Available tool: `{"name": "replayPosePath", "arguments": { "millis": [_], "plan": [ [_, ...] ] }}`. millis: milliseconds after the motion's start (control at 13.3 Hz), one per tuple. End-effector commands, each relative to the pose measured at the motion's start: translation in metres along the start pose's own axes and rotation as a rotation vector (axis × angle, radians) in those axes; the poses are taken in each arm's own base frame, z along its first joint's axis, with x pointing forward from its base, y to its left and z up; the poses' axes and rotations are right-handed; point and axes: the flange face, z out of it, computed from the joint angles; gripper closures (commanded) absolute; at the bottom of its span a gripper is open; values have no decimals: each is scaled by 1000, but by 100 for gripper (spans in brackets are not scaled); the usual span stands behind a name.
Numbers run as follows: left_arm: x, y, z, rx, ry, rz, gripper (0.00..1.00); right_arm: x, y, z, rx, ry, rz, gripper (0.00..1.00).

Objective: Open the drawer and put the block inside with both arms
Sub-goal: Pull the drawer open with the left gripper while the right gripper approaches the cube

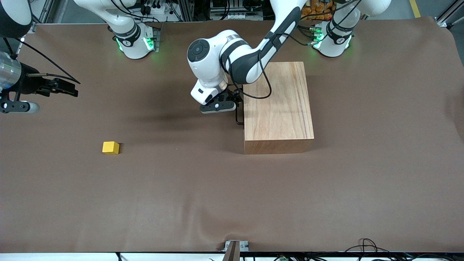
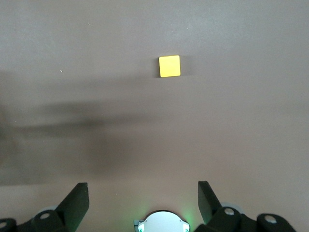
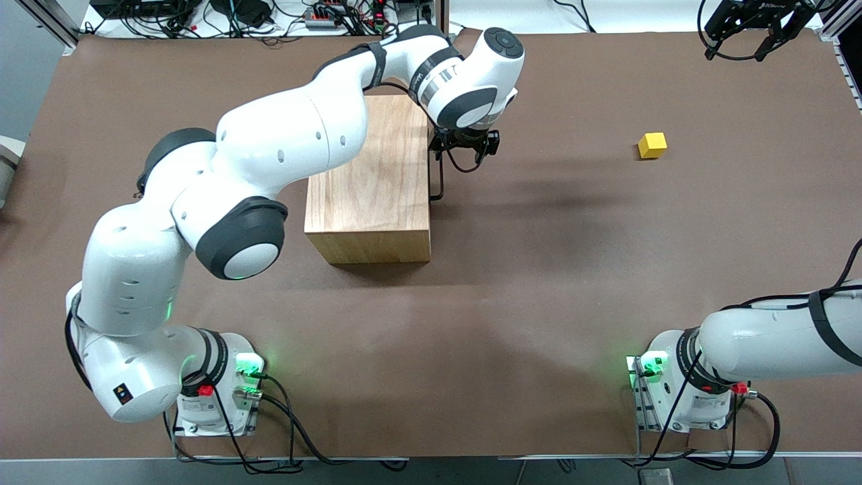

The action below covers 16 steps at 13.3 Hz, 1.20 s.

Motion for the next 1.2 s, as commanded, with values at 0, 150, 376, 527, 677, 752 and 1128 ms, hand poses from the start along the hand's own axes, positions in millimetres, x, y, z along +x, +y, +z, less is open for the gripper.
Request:
{"name": "replayPosePath", "arguments": {
  "millis": [0, 150, 376, 527, 677, 752, 1128],
  "plan": [
    [-2, 3, 2, 17, 3, 28, 0, 5, 13, -1, -13, 0, 21, 0],
    [-3, 2, 4, 27, -5, 28, 0, 19, 14, 7, -12, -15, 24, 0],
    [-5, 4, 10, 34, -13, 36, 0, 26, 14, 33, -11, -81, 23, 0],
    [-6, 6, 17, 40, -20, 38, 0, 32, 12, 42, -12, -42, 11, 0],
    [-7, 8, 23, 40, -32, 36, 0, 40, 12, 59, -13, -13, 11, 0],
    [-7, 8, 24, 39, -33, 37, 0, 44, 15, 73, -12, 4, 16, 0],
    [-13, 15, 24, 16, -43, 44, 0, 50, 29, 140, -10, 92, 39, 0]
  ]
}}
